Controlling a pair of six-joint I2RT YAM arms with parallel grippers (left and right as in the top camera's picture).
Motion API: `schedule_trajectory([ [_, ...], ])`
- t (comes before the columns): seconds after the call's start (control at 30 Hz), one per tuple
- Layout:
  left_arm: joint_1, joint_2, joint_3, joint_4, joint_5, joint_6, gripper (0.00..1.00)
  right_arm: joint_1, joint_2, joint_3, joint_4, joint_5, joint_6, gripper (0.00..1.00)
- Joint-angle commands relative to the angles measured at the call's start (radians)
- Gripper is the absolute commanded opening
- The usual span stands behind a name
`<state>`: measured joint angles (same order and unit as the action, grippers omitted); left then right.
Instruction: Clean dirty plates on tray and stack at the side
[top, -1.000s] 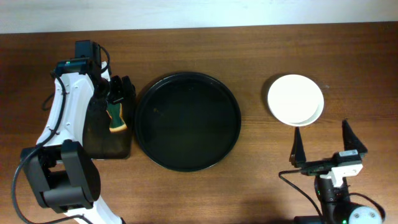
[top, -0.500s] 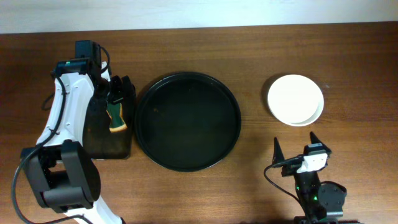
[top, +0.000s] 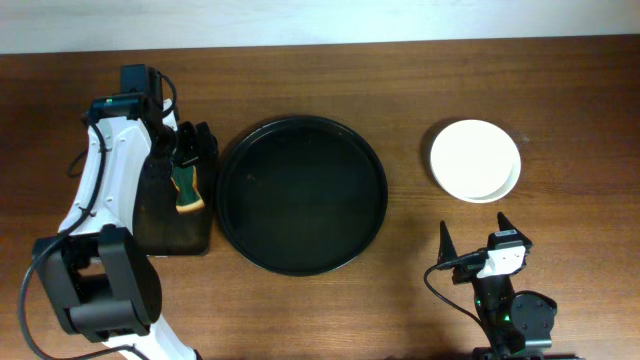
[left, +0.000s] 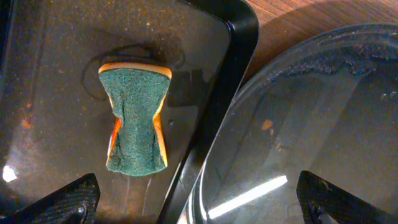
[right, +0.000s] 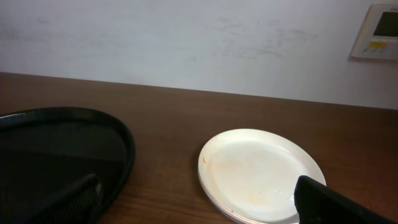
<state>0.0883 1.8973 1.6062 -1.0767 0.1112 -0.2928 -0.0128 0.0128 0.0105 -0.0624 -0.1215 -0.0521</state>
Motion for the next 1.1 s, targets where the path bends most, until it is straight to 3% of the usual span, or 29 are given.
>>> schedule_trajectory([
  [0.0,0.002,0.006,-0.001,-0.001,-0.007,0.002,0.99,-0.007,-0.01,-0.005,-0.005,-0.002,0.008,0.99],
  [0.1,0.0,-0.011,-0.002,-0.001,-0.007,0.002,0.99,-0.007,-0.01,-0.005,-0.005,-0.002,0.008,0.99],
  [0.17,0.002,-0.121,-0.002,-0.001,-0.007,0.002,0.99,-0.007,-0.01,-0.005,-0.005,-0.002,0.008,0.99],
  [0.37,0.002,-0.692,-0.035,-0.037,-0.135,0.002,0.99,-0.007,-0.01,-0.005,-0.005,-0.002,0.008,0.99],
  [0.43,0.002,-0.885,-0.145,-0.051,-0.159,0.002,0.99,-0.007,-0.01,-0.005,-0.005,-0.002,0.008,0.99],
  [0.57,0.002,-1.295,-0.579,-0.001,-0.19,0.001,0.99,-0.007,-0.01,-0.005,-0.005,-0.002,0.008,0.99],
  [0.6,0.002,-1.373,-0.681,0.054,-0.186,-0.001,0.99,-0.007,-0.01,-0.005,-0.005,-0.002,0.008,0.99],
  [0.67,-0.004,-1.555,-0.927,0.304,-0.154,-0.011,0.99,-0.007,-0.01,-0.005,-0.005,-0.002,0.009,0.99],
  [0.77,-0.034,-1.691,-1.2,0.857,-0.125,-0.011,0.99,-0.007,-0.01,-0.005,-0.005,-0.002,0.008,0.99],
  [0.8,-0.057,-1.722,-1.306,1.13,-0.126,-0.01,0.99,-0.007,-0.01,-0.005,-0.005,-0.002,0.008,0.99],
  [0.83,-0.07,-1.736,-1.356,1.248,-0.127,-0.009,0.99,-0.007,-0.01,-0.005,-0.005,-0.002,0.008,0.99],
  [0.9,-0.091,-1.773,-1.456,1.341,-0.126,-0.01,0.99,-0.007,-0.01,-0.005,-0.005,-0.002,0.008,0.99],
  [1.07,-0.094,-1.884,-1.598,1.214,-0.135,-0.006,0.99,-0.007,-0.01,-0.005,-0.005,-0.002,0.008,0.99],
])
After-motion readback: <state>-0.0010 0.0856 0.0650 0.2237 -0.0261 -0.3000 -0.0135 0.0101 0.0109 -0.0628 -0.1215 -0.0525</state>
